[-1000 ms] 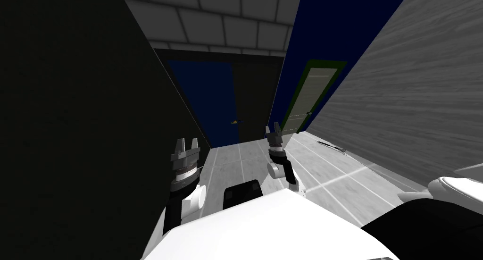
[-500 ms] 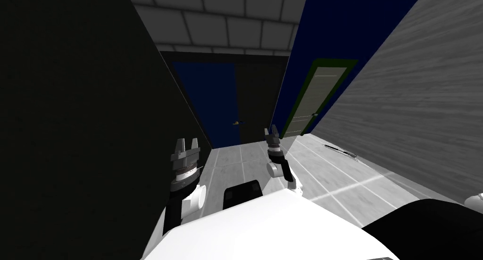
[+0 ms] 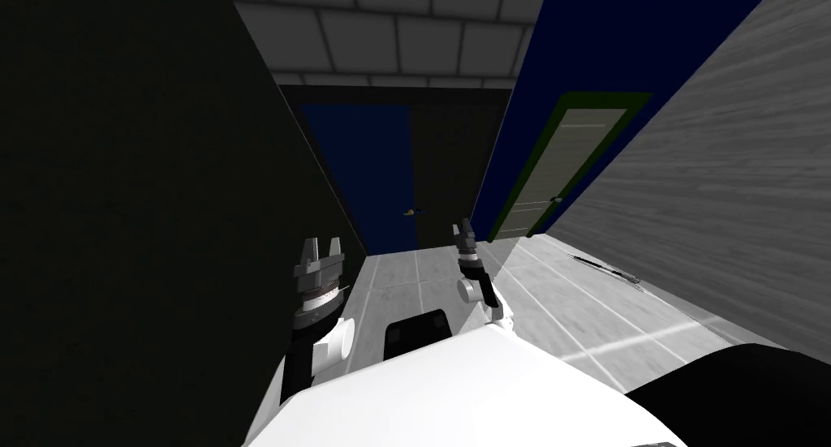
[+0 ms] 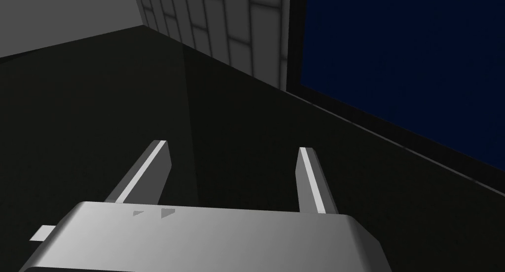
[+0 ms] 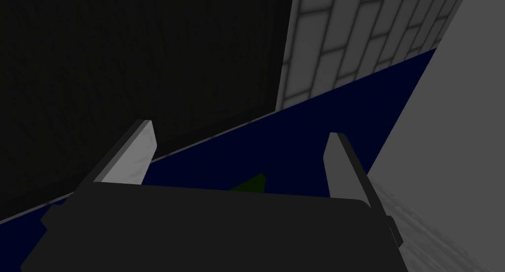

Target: Pull the door open

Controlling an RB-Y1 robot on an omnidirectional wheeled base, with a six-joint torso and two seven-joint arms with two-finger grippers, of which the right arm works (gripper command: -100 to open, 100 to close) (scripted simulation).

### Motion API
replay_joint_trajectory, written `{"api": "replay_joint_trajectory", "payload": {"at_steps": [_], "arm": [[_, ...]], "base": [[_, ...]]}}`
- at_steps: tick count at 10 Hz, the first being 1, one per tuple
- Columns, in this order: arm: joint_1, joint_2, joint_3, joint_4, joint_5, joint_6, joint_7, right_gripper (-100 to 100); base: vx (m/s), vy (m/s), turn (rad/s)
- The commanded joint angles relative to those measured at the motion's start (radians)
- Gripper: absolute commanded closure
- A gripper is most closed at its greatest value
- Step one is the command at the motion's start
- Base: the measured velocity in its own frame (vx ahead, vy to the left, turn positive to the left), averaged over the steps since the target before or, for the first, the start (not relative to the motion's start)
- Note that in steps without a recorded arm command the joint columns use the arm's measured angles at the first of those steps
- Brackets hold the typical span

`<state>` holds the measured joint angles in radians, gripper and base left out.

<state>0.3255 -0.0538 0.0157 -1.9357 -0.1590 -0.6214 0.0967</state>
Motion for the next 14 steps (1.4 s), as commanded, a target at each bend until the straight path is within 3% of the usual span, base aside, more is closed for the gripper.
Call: {"api": "replay_joint_trajectory", "payload": {"at_steps": [1, 13, 14], "arm": [[-0.016, -0.009, -0.009, 0.045, -0.012, -0.006, 0.0, -100], [-0.135, -0.05, -0.055, 0.406, -0.091, -0.059, 0.019, -100], [-0.135, -0.05, -0.055, 0.406, -0.091, -0.059, 0.019, -100]], "base": [[0.098, -0.014, 0.074], [0.098, -0.01, 0.087], [0.059, -0.011, 0.033]]}}
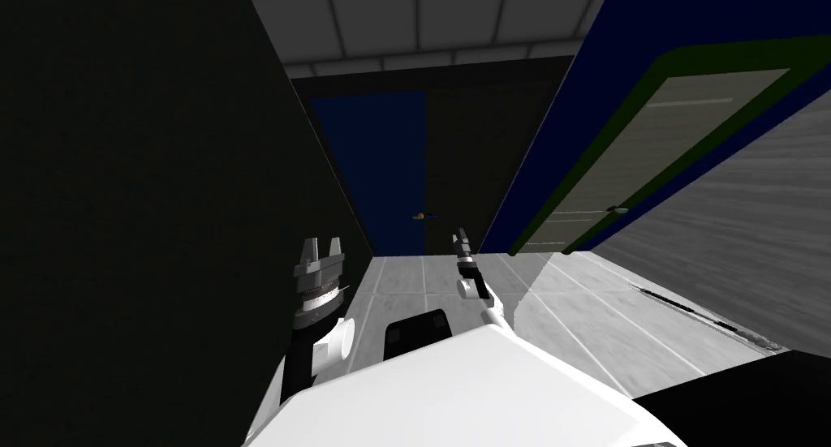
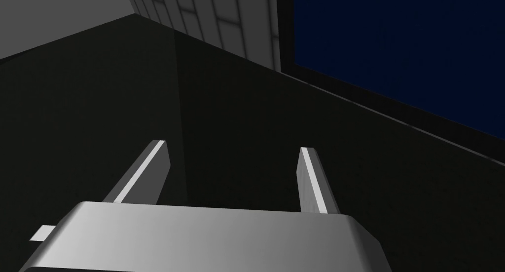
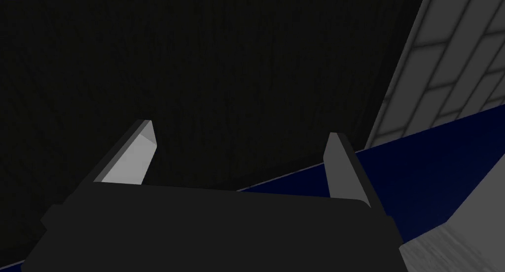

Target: Pull the door open

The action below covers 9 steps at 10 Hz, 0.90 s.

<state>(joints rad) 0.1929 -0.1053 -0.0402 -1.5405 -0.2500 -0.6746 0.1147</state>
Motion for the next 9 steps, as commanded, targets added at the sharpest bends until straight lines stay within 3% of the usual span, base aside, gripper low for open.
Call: {"api": "replay_joint_trajectory", "payload": {"at_steps": [1, 9], "arm": [[-0.013, -0.001, -0.003, 0.042, -0.007, -0.011, 0.003, -100], [-0.095, -0.02, -0.034, 0.287, -0.061, -0.048, 0.016, -100]], "base": [[0.055, -0.004, 0.059], [0.098, -0.021, 0.092]]}}
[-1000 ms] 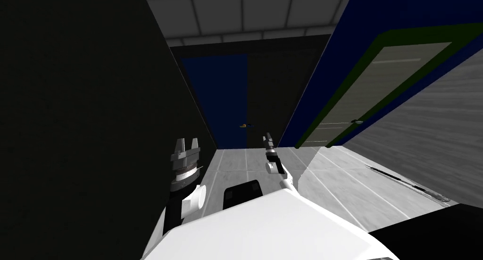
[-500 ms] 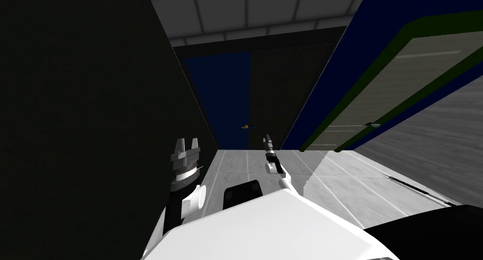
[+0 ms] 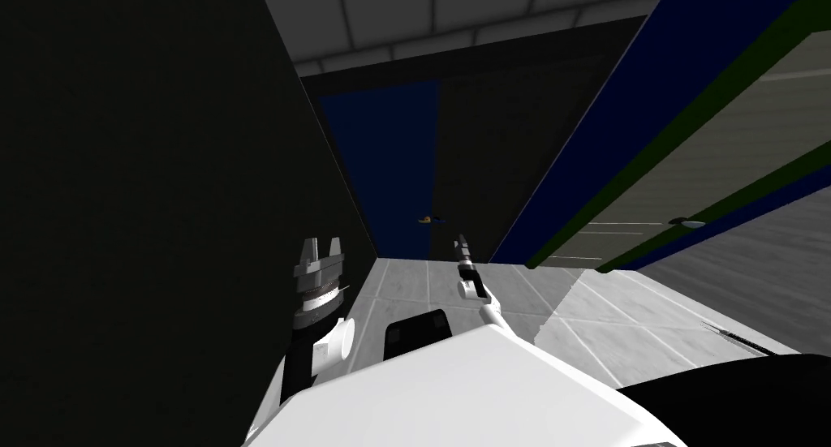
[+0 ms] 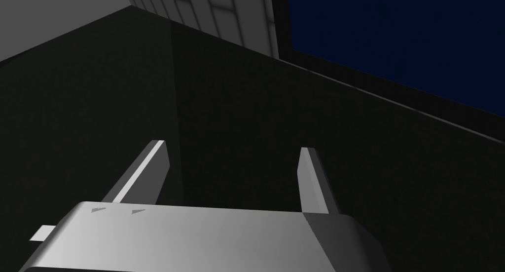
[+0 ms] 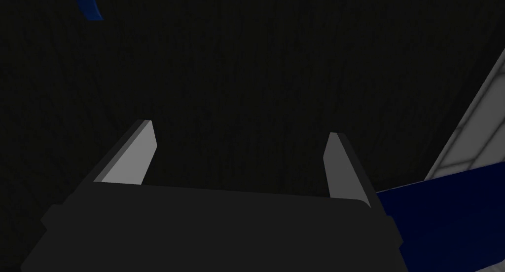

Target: Pull the door open

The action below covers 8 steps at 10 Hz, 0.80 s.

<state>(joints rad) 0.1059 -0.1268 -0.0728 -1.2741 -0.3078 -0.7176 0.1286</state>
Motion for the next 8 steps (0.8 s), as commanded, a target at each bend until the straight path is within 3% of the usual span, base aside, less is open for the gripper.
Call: {"api": "replay_joint_trajectory", "payload": {"at_steps": [1, 8], "arm": [[-0.018, -0.001, -0.006, 0.05, -0.01, -0.009, 0.004, -100], [-0.084, -0.013, -0.031, 0.255, -0.054, -0.039, 0.015, -100]], "base": [[0.087, -0.017, 0.081], [0.093, -0.027, 0.086]]}}
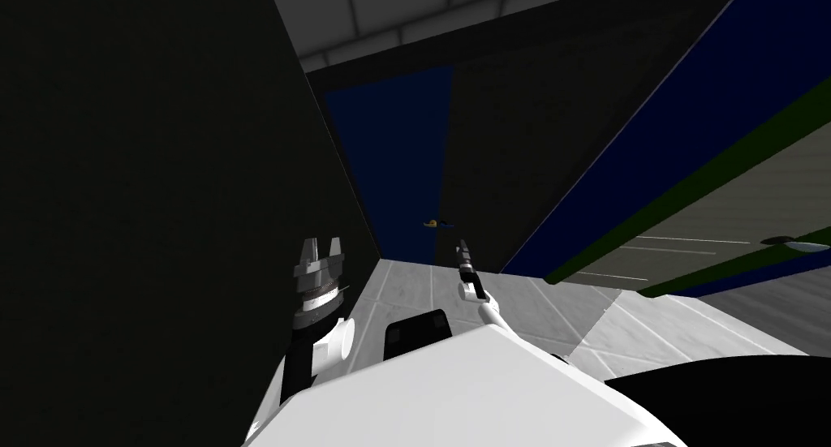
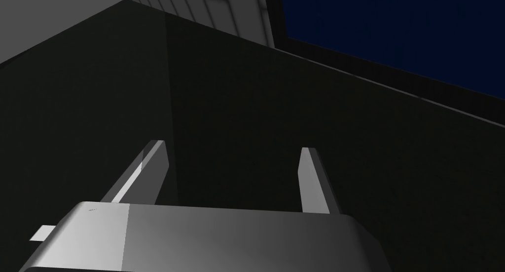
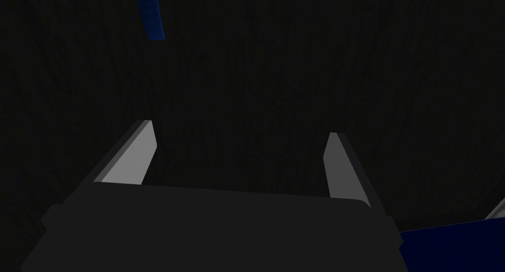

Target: Pull the door open

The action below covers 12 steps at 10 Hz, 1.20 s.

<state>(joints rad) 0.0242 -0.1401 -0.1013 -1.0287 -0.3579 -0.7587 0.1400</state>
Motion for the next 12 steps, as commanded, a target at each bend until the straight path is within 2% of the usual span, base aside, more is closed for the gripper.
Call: {"api": "replay_joint_trajectory", "payload": {"at_steps": [1, 2, 12], "arm": [[-0.011, -0.001, -0.006, 0.035, -0.009, -0.002, 0.005, -100], [-0.028, -0.003, -0.012, 0.087, -0.021, -0.01, 0.007, -100], [-0.107, -0.013, -0.041, 0.321, -0.072, -0.045, 0.02, -100]], "base": [[0.085, -0.03, 0.08], [0.119, -0.052, 0.121], [0.095, -0.034, 0.072]]}}
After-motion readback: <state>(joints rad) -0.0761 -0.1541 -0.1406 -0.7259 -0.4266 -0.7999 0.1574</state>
